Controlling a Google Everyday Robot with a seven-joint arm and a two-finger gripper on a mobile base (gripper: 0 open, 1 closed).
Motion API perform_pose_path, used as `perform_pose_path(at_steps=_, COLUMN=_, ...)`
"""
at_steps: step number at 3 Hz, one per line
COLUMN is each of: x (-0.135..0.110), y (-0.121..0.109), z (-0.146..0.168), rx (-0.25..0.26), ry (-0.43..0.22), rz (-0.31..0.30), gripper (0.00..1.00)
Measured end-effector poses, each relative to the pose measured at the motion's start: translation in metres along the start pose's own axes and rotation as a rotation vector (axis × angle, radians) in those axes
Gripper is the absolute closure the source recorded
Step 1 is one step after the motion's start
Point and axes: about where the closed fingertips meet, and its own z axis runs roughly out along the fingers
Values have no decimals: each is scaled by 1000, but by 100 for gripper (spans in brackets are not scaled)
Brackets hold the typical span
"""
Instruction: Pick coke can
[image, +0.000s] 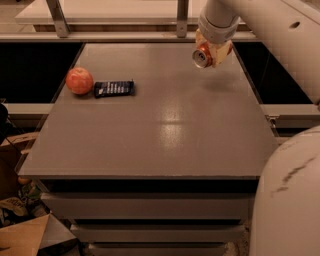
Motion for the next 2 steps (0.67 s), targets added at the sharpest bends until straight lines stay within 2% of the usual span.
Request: perform_pose_path(at_steps=2, x=1, y=-4, z=-10, rx=24, ry=-39, rz=-18, gripper=100)
